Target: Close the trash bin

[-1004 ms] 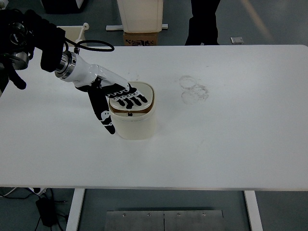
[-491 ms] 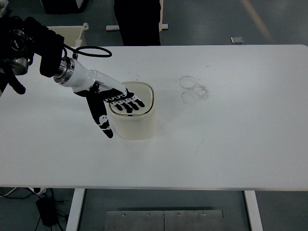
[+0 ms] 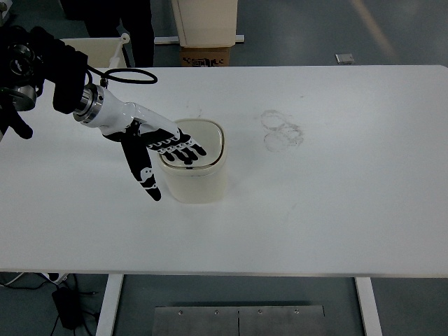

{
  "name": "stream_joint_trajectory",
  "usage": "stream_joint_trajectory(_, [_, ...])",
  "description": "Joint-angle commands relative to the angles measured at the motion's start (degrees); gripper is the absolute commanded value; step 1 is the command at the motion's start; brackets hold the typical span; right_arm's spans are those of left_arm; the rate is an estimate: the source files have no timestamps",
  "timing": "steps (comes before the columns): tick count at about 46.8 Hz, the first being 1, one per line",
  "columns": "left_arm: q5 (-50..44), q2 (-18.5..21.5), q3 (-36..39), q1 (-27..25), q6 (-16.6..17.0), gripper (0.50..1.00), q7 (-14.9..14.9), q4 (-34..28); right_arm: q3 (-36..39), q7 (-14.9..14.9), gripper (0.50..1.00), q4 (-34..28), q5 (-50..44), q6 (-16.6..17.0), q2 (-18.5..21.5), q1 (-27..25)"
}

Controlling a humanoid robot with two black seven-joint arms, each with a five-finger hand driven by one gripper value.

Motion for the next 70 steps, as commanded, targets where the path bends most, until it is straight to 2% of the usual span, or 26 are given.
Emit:
stream_joint_trajectory(1, [0.0,0.0,0.0,0.6,0.0,1.0,0.0,0.0,0.0,0.0,0.993,0.0,0.1,-0.1,0.0,0.0])
stream_joint_trajectory(17, [0.0,0.0,-0.2,1.1,0.0,1.0,0.0,0.0,0.0,0.0,0.993,0.0,0.1,0.0,0.0,0.0])
stream_joint_trajectory(28, [-0.8,0.7,-1.9,-2.7,0.0,1.0,-0.1,1.7,0.0,0.0,0.993,0.0,0.0,0.0,0.0,0.0])
stream_joint_trajectory(39, [-2.0,2.1,-13.6,-2.2,0.0,1.0,-0.7,8.1,0.0,0.0,0.993,0.0,0.1,0.0,0.0,0.0])
stream_joint_trajectory(49, [-6.4,-0.5,-26.2,1.3,0.0,1.0,-1.0,22.7,0.0,0.0,0.993,0.0,0.1,0.0,0.0,0.0])
stream_joint_trajectory(54, [-7.8,-1.8,-29.7,4.3,0.0,1.0,-1.5,26.4,0.0,0.0,0.993,0.0,0.0,0.0,0.0,0.0])
stream_joint_trajectory(66, [-9.8,-2.6,-38.7,12.2,0.0,1.0,-7.7,29.5,0.0,0.0,0.993,0.0,0.0,0.0,0.0,0.0])
stream_joint_trajectory(70, [-11.3,-4.3,-40.3,14.8,5.3,1.0,-8.6,31.5,0.0,0.0,0.993,0.0,0.1,0.0,0.0,0.0])
